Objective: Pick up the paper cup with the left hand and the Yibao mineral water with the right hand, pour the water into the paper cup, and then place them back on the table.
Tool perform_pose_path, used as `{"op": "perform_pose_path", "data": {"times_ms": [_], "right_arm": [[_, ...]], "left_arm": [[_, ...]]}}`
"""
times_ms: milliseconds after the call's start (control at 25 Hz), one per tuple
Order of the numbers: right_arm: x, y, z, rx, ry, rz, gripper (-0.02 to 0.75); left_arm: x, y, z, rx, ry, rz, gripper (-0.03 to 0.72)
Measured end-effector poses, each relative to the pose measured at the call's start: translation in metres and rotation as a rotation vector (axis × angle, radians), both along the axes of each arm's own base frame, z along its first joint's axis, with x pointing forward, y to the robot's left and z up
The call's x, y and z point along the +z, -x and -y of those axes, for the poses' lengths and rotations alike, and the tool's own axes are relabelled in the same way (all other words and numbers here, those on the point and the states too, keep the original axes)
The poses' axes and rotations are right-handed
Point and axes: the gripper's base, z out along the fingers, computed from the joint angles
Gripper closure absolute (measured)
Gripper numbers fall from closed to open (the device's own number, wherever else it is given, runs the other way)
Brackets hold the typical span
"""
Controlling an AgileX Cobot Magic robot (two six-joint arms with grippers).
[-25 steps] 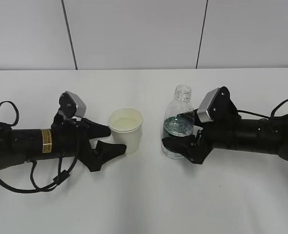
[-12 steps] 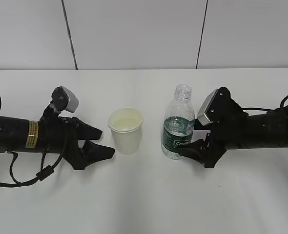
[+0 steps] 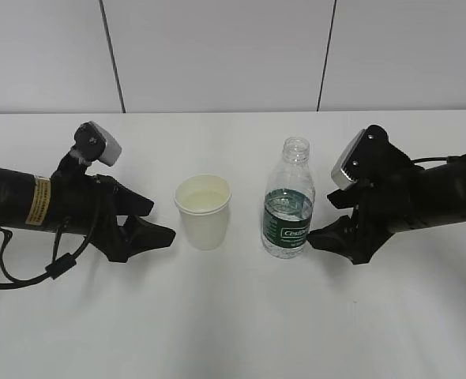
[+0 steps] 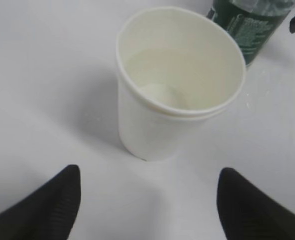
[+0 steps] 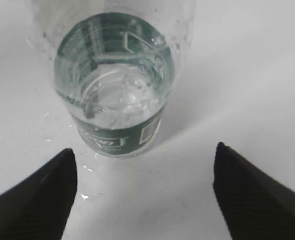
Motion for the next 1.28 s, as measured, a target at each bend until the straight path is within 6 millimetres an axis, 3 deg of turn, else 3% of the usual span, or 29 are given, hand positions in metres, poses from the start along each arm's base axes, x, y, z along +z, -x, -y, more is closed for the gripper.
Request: {"op": "perform_pose_path", "data": {"times_ms": [360,840,1280], "right_arm": [[0.006,0.001,0.001,-0.039,-0.018,-0.020,0.134],[0.005,0.001,0.001,-0.052,-0.024,-0.032,0.144],[0.005,0.001,0.001,-0.074,-0.042,-0.049,0.144]], "left_arm": [[0.025,0.003,-0.001,0.005,0.006,0.044,0.134],[0.025,0.004,-0.007,0.004,-0.017,0.011,0.138],[0.028,-0.014,-0.034,0.273,0.046,-0.022,0.143]]}}
